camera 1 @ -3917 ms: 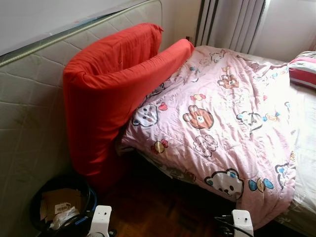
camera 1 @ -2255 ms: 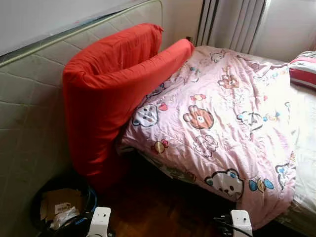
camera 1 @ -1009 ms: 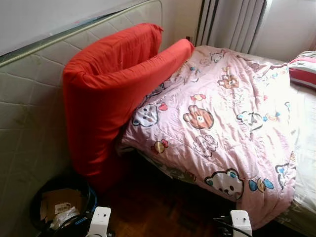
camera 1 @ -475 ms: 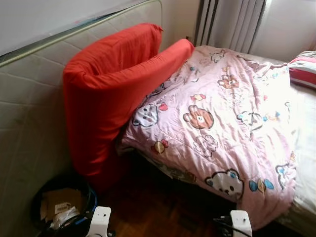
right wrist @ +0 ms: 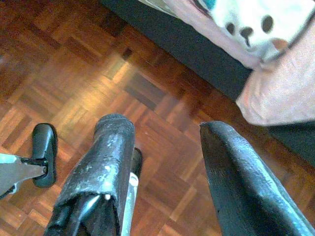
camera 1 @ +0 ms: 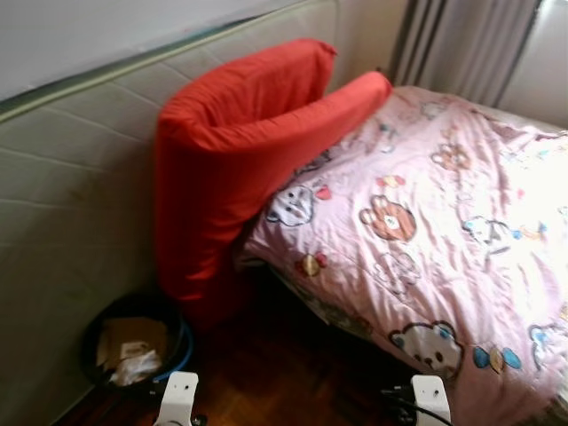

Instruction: Clean up the room

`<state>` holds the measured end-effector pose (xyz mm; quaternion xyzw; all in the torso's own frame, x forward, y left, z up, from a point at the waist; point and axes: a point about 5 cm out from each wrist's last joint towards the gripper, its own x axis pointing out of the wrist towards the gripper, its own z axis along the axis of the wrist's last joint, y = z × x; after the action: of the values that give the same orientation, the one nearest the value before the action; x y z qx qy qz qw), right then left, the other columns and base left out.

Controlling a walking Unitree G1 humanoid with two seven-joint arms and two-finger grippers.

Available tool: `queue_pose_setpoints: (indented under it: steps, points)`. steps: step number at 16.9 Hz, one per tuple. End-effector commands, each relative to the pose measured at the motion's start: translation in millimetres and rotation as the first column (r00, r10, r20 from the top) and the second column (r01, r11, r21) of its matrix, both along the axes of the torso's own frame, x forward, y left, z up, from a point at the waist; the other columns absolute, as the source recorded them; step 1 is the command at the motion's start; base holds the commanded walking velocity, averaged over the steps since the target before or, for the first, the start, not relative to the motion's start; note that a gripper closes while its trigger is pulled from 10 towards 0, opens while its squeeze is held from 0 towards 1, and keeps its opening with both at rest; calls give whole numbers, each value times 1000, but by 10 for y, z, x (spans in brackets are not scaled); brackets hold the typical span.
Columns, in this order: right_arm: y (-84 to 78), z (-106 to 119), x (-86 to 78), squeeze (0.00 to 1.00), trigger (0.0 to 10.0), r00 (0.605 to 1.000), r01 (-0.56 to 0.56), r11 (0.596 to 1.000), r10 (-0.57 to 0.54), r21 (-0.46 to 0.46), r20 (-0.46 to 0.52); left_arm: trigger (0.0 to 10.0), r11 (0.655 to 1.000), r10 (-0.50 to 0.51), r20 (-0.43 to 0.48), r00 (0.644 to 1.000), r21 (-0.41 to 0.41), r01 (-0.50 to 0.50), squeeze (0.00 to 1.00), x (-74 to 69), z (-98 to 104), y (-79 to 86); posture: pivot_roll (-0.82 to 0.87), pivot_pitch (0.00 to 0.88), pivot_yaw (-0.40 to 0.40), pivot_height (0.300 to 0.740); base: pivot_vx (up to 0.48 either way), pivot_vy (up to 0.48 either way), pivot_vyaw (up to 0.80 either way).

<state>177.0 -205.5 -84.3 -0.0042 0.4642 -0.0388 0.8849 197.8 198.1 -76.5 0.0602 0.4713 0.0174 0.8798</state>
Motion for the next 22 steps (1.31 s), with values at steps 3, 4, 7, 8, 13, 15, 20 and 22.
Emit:
queue_pose_setpoints:
  steps: [3, 4, 7, 8, 13, 15, 20, 22]
  points:
    - [-4, -7, -15, 0, 10000, 1000, -8, 1000, 8, -2, -9, 10000, 1000, 1, -12, 1000, -6, -1, 0, -40, -22, -7, -100, 0, 6, 740, 0, 0, 800]
    - [-4, -7, -14, 0, 10000, 1000, -8, 1000, 8, -2, -9, 10000, 1000, 1, -13, 1000, -6, -1, 0, -39, -22, -7, -100, 0, 6, 740, 0, 0, 800]
    - [-3, -6, -14, 0, 10000, 1000, -7, 1000, 7, 1, -9, 10000, 1000, 1, -13, 1000, -7, -1, 0, -39, -22, -8, -100, 0, 5, 740, 0, 0, 800]
    - [-3, -7, -14, 0, 10000, 1000, -7, 1000, 7, 1, -9, 10000, 1000, 1, -14, 1000, -8, -1, 0, -39, -22, -8, -100, 0, 5, 740, 0, 0, 800]
    - [-3, -6, -13, 0, 10000, 1000, -8, 1000, 8, 3, -10, 10000, 1000, 0, -13, 1000, -9, 0, 0, -37, -22, -9, -98, 0, 5, 740, 0, 0, 800]
    - [-3, -6, -12, 0, 10000, 1000, -8, 1000, 8, 3, -10, 10000, 1000, -1, -13, 1000, -9, 0, 0, -36, -21, -9, -97, 0, 4, 740, 0, 0, 800]
    - [-5, -5, -12, 0, 10000, 1000, -9, 1000, 9, 3, -10, 10000, 1000, -2, -13, 1000, -8, 2, 0, -35, -21, -11, -95, 0, 4, 740, 0, 0, 800]
    - [-6, -6, -12, 0, 10000, 1000, -9, 1000, 9, 3, -11, 10000, 1000, -3, -14, 1000, -7, 2, 0, -35, -21, -11, -95, 0, 4, 740, 0, 0, 800]
